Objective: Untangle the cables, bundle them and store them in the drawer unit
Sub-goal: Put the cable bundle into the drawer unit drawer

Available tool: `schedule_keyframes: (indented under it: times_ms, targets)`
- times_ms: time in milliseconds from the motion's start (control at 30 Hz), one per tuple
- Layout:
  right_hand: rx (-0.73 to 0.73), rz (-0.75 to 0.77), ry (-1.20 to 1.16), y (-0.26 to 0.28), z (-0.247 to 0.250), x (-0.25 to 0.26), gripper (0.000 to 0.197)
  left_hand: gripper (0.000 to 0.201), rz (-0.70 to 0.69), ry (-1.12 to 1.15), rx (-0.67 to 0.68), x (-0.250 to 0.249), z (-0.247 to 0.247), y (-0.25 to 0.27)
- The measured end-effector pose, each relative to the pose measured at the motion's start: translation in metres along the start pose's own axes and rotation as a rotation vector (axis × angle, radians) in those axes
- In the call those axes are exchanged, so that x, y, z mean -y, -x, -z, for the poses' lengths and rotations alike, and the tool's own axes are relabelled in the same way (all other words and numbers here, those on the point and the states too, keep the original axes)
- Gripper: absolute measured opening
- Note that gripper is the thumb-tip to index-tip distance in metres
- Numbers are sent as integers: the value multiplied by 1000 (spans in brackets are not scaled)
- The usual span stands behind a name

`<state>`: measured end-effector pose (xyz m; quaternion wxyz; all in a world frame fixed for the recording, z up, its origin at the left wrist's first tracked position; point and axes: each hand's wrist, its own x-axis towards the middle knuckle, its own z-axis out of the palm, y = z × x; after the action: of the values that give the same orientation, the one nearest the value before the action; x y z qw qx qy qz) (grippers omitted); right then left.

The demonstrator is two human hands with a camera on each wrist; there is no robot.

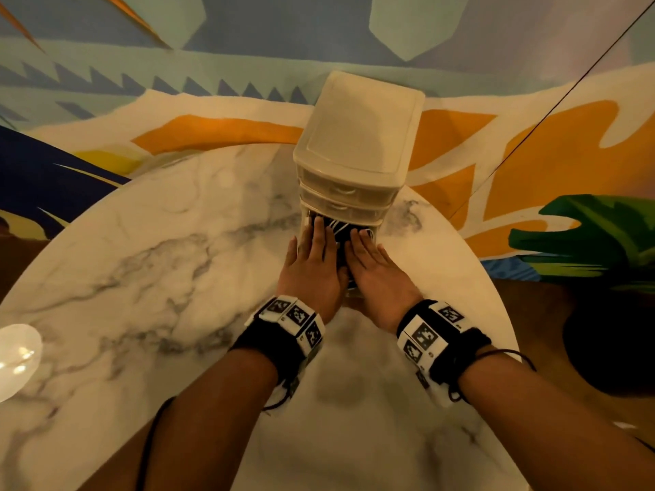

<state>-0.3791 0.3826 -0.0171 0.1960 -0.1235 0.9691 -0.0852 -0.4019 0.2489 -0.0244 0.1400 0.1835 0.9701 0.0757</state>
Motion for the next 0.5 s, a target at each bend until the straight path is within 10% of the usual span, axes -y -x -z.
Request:
schedule_keyframes:
  times_ms: [267,500]
  targets:
    - [-36,-22,-48,-2,-1,-1,95,104,-225,-116,160,34,4,5]
    - [-206,-105,-204,7,-13,17,87,91,-227,-227,118,37,4,-3]
